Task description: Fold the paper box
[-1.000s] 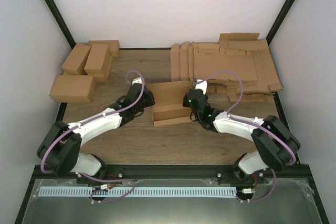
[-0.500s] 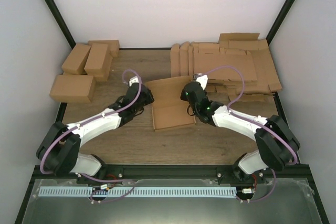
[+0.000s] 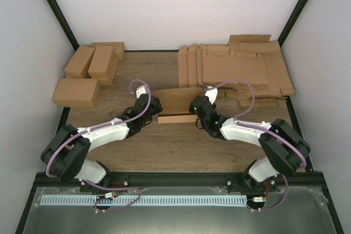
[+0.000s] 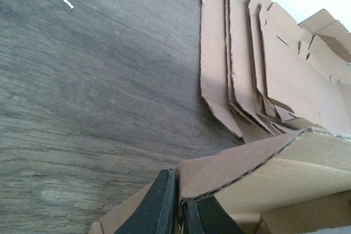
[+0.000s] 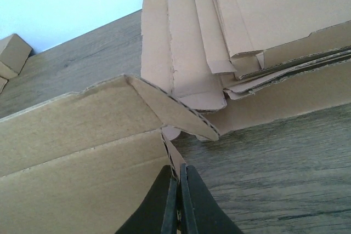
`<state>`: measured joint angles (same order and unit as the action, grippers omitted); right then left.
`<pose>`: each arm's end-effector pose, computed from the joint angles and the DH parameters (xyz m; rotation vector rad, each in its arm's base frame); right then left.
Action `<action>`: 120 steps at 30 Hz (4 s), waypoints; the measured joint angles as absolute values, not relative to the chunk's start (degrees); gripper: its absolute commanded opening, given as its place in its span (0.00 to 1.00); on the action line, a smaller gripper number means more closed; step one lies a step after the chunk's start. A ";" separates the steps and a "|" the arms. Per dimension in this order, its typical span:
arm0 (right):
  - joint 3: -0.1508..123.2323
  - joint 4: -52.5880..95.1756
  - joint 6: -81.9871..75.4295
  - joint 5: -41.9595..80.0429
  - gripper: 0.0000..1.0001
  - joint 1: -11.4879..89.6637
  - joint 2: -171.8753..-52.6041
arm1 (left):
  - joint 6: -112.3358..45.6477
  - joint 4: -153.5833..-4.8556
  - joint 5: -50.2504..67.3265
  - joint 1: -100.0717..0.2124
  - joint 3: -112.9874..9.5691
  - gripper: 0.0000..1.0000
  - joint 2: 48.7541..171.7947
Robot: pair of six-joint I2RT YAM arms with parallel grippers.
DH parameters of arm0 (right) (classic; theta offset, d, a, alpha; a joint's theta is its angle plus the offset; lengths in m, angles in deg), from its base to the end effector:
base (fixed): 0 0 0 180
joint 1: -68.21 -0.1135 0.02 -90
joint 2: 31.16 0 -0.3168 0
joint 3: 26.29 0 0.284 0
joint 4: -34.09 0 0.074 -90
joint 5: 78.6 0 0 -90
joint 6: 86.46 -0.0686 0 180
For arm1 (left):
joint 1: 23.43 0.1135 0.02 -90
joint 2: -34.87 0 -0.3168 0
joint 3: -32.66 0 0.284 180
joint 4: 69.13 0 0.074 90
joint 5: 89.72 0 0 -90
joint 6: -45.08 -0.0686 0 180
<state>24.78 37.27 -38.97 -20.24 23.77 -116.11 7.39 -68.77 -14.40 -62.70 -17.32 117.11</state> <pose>0.2692 0.2136 0.2032 0.2910 2.0199 0.3748 0.2715 -0.1996 0.2016 -0.4020 2.1456 -0.6713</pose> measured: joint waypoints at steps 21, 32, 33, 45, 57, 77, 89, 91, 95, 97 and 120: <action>12.95 49.22 -26.38 -12.63 0.01 21.12 -108.89 | -5.02 -107.15 -4.21 -65.41 -32.64 1.00 98.02; 9.26 54.53 -20.65 -8.24 0.01 21.08 -107.23 | -22.20 -123.39 -0.11 -59.13 -50.91 0.99 100.30; 9.04 54.86 -19.69 -7.65 0.01 21.08 -107.06 | -24.56 -124.15 1.16 -59.05 -52.55 0.97 101.56; 8.50 56.15 -11.47 -2.16 0.01 20.80 -106.71 | -41.35 -127.74 13.23 -63.64 -54.32 0.67 117.85; 8.56 55.69 -7.97 -0.19 0.04 20.77 -106.25 | -43.67 -128.46 4.11 -70.91 -52.95 0.11 120.95; 5.65 31.50 -15.64 4.42 0.44 20.77 -84.87 | -28.50 -124.87 -6.09 -85.84 -49.08 0.12 123.84; 2.75 8.85 -36.30 5.27 0.66 20.71 -62.77 | -20.61 -120.70 -5.11 -90.24 -48.99 0.67 131.95; 2.75 5.62 -40.78 4.26 0.66 20.71 -60.52 | -19.43 -119.52 -3.95 -90.32 -48.51 0.70 132.43; 2.77 -0.63 -47.80 2.01 0.68 20.71 -60.41 | -17.33 -116.22 -1.68 -90.28 -46.63 0.71 132.54; 2.77 -2.23 -49.74 1.23 0.68 20.71 -61.27 | -16.32 -114.25 -0.43 -89.93 -45.82 0.71 132.54; 25.87 -4.72 -25.48 21.68 0.53 42.85 -85.68 | -5.31 -111.32 4.75 -84.90 -42.17 0.91 119.14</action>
<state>25.87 -4.72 -25.48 21.68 42.85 -85.68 -5.31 -111.32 4.75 -84.90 -42.17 119.14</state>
